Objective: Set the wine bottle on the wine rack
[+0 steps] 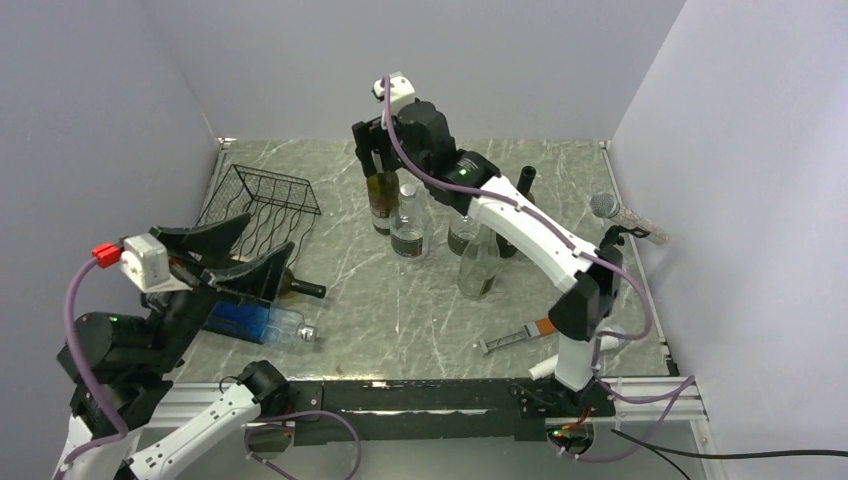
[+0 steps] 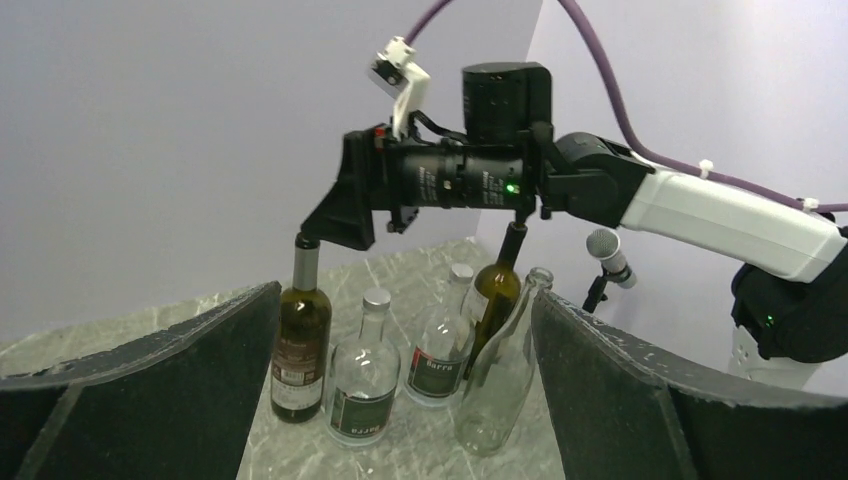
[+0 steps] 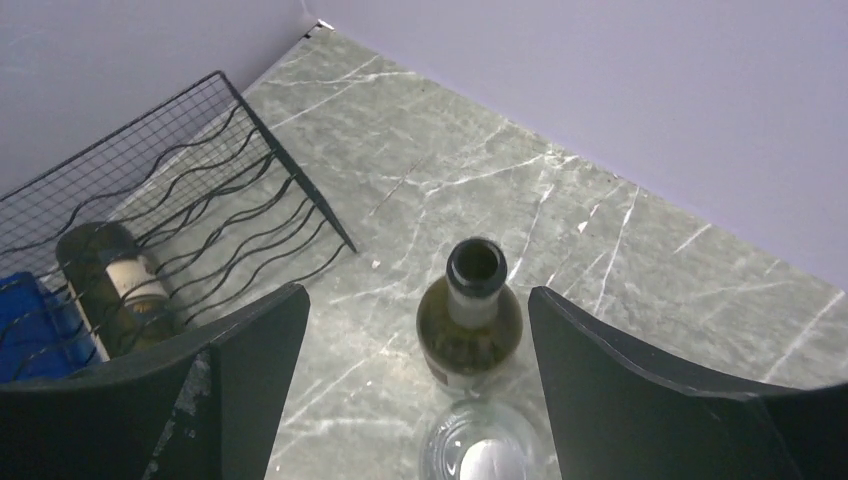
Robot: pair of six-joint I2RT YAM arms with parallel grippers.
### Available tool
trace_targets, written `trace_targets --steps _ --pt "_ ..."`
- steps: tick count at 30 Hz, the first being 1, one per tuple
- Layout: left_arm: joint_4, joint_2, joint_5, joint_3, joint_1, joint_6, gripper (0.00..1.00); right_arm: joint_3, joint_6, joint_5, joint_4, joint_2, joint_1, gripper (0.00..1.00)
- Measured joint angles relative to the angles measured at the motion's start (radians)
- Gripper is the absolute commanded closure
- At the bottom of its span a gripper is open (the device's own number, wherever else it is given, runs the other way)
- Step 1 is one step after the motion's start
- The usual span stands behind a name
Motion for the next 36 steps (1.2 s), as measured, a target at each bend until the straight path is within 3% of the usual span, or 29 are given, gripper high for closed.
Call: trace_targets --steps 4,11,19,25,28,31,36 --pt "-0.009 0.032 0.0 -0.002 0.0 -0.002 0.01 0.085 0.032 -0.028 -0.017 0.103 -0.023 0.17" --pt "-0.011 0.05 0.002 -0.032 0.0 -0.005 0.01 0.094 0.079 -0.022 -0.059 0.215 -0.039 0.25" --pt "-0.029 0.079 -0.01 -0.032 0.0 -0.009 0.01 0.084 0.077 0.022 -0.009 0.228 -0.04 0.42" --pt "-0.029 0.078 -0.021 -0.032 0.0 -0.023 0.01 0.079 0.066 0.029 0.02 0.229 -0.04 0.44" --pt "-0.029 0.078 -0.021 -0.032 0.0 -0.023 0.01 0.08 0.064 0.033 0.022 0.233 -0.04 0.59" --pt "-0.029 0.078 -0.021 -0.032 0.0 -0.023 0.01 0.083 0.051 0.037 0.024 0.245 -0.042 1.0" --pt "-0.031 0.087 -0.022 -0.032 0.0 -0.024 0.01 0.086 0.053 -0.005 0.047 0.252 -0.051 1.0"
